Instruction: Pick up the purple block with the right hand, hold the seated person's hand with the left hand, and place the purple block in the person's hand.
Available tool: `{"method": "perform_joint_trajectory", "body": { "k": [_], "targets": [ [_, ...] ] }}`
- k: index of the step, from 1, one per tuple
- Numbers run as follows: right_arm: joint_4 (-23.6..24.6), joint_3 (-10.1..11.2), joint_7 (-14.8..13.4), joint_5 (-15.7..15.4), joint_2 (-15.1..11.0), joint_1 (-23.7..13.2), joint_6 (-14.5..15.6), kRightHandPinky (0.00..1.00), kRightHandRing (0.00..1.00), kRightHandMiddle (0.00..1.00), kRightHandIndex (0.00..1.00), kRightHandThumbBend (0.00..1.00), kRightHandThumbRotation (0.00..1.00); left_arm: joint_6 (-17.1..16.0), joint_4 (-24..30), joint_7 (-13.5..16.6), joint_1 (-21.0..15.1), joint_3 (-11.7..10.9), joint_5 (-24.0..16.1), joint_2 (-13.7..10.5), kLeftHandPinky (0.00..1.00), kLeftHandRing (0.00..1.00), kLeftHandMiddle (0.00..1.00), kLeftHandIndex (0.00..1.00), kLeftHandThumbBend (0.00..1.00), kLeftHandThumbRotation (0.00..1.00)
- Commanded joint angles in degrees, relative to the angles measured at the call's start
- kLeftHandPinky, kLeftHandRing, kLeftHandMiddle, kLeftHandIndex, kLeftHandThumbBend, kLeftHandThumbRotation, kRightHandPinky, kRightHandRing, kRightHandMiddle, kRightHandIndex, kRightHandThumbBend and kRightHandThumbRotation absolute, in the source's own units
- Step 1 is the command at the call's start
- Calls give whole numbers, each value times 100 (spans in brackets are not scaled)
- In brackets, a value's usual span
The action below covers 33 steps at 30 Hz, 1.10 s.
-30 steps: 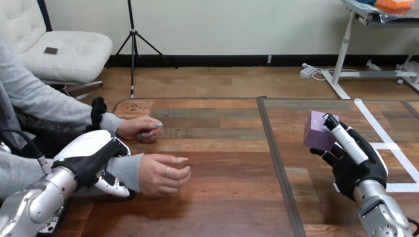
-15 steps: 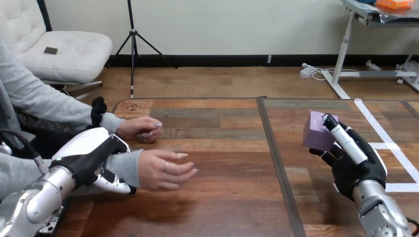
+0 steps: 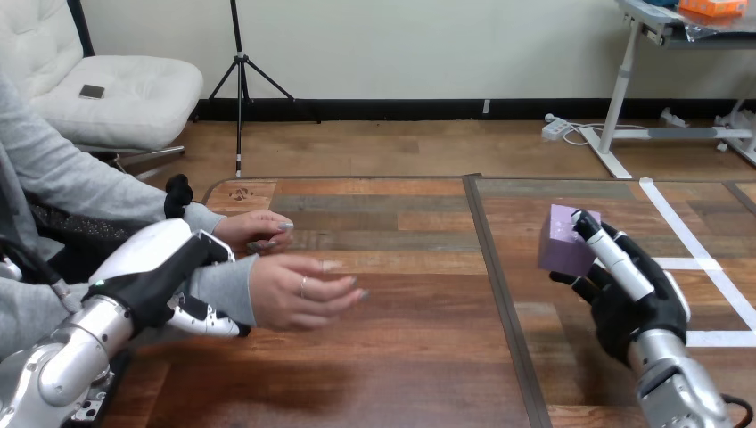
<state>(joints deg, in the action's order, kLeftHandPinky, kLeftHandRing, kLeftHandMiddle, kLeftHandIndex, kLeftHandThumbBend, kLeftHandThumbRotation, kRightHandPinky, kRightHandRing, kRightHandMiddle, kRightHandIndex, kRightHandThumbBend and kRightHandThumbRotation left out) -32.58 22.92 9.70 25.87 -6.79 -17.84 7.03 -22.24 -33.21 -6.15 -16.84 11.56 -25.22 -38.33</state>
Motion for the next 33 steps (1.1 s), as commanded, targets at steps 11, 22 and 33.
{"method": "perform_joint_trajectory", "body": {
  "k": [11, 22, 33],
  "targets": [
    [352, -136, 83, 19, 159, -162, -154, 33, 39, 45, 45, 73, 0, 49, 1202, 173, 98, -526, 283, 211, 15, 21, 29, 35, 61, 0],
    [328, -151, 85, 35, 202, -170, -159, 32, 38, 44, 44, 74, 0, 126, 1543, 28, 208, -625, 346, 240, 14, 20, 28, 34, 63, 0],
    [409, -205, 75, -35, 246, -131, -168, 32, 38, 44, 43, 77, 0, 284, 1836, -159, 284, -680, 440, 242, 15, 21, 29, 35, 64, 0]
  ]
}}
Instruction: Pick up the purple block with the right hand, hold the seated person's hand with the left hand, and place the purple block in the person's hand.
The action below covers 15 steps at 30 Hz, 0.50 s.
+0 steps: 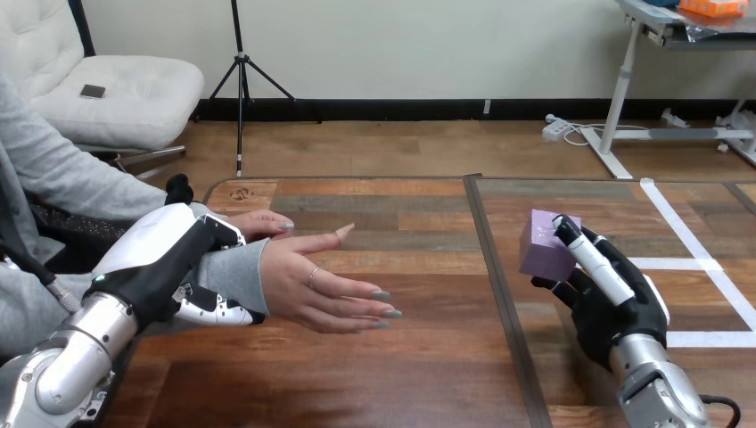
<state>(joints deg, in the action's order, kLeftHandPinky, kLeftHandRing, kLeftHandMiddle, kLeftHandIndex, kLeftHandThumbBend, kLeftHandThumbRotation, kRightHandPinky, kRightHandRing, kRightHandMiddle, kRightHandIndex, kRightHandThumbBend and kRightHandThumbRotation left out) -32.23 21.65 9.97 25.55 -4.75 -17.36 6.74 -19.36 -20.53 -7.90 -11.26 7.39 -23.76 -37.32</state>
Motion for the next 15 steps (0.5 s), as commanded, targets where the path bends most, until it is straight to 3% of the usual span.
{"method": "perform_joint_trajectory", "body": {
  "k": [1, 15],
  "targets": [
    [379, -78, 54, 0, 44, -177, -134, 32, 38, 44, 43, 77, 0, 6, 586, 4, -267, -268, 303, 142, 15, 21, 29, 35, 64, 0],
    [491, -125, 67, -17, 96, -106, -127, 31, 37, 43, 43, 78, 0, 96, 751, -262, -246, -268, 412, 128, 18, 25, 33, 37, 70, 0]
  ]
}}
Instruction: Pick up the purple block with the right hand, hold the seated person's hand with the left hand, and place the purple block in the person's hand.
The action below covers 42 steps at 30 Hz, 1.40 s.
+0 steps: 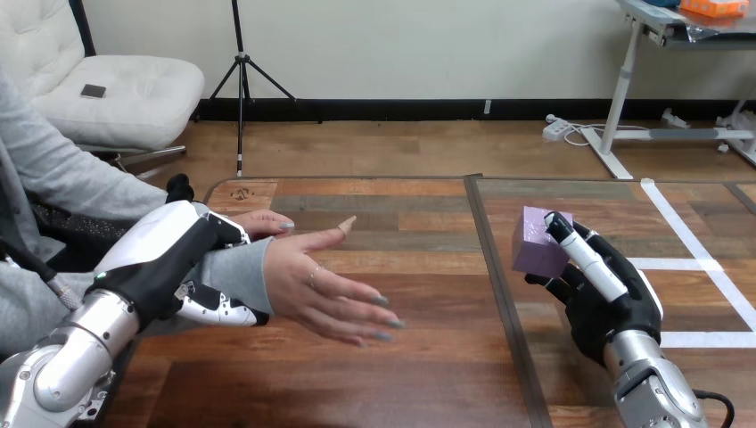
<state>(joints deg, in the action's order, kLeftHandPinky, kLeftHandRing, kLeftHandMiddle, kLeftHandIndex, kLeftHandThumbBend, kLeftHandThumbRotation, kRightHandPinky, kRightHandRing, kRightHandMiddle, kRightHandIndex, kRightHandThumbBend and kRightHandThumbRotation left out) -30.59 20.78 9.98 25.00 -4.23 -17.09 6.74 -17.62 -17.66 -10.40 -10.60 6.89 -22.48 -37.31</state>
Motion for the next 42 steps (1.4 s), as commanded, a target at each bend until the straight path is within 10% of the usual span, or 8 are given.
{"method": "perform_joint_trajectory", "body": {
  "k": [1, 42],
  "targets": [
    [324, -37, 70, 40, 47, -132, -128, 31, 37, 43, 43, 78, 0, -79, 459, -23, -314, -216, 287, 125, 19, 25, 33, 37, 70, 0],
    [332, -45, 96, 21, 34, -119, -153, 31, 37, 44, 43, 77, 0, 68, 585, -289, -285, -207, 381, 54, 30, 37, 44, 46, 79, 0]
  ]
}}
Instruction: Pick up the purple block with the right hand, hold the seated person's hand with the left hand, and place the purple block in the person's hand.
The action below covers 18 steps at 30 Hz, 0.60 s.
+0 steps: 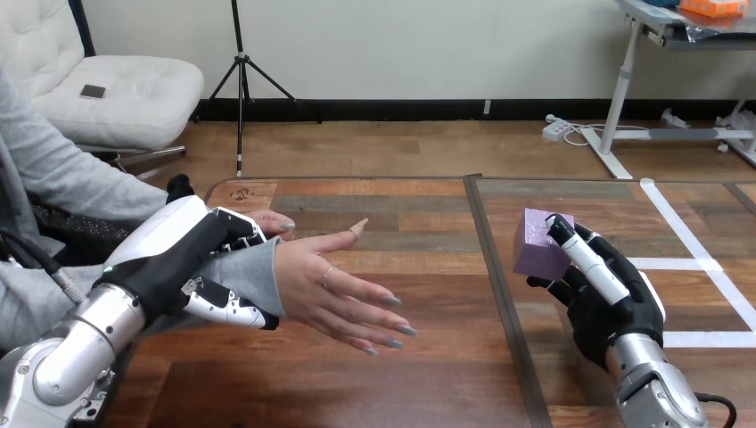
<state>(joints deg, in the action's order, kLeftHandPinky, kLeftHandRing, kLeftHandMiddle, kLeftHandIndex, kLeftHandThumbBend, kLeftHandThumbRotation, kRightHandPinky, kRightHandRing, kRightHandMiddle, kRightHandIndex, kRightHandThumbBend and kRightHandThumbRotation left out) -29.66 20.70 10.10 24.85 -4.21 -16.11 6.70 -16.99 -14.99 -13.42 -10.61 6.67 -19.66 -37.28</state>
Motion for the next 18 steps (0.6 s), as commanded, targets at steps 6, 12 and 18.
{"method": "perform_joint_trajectory", "body": {
  "k": [6, 12, 18],
  "targets": [
    [295, -53, 53, 26, 32, -205, -103, 31, 37, 44, 43, 77, 0, 32, 348, -8, -271, -189, 111, 54, 30, 37, 44, 46, 79, 0],
    [335, -45, 16, 47, 56, -201, -68, 31, 37, 44, 43, 77, 0, 23, 331, -36, -281, -187, 119, 53, 31, 37, 44, 46, 78, 0],
    [408, -62, -64, 41, 84, -183, -13, 31, 37, 44, 43, 77, 0, 30, 326, -77, -288, -189, 129, 51, 30, 36, 44, 46, 76, 0]
  ]
}}
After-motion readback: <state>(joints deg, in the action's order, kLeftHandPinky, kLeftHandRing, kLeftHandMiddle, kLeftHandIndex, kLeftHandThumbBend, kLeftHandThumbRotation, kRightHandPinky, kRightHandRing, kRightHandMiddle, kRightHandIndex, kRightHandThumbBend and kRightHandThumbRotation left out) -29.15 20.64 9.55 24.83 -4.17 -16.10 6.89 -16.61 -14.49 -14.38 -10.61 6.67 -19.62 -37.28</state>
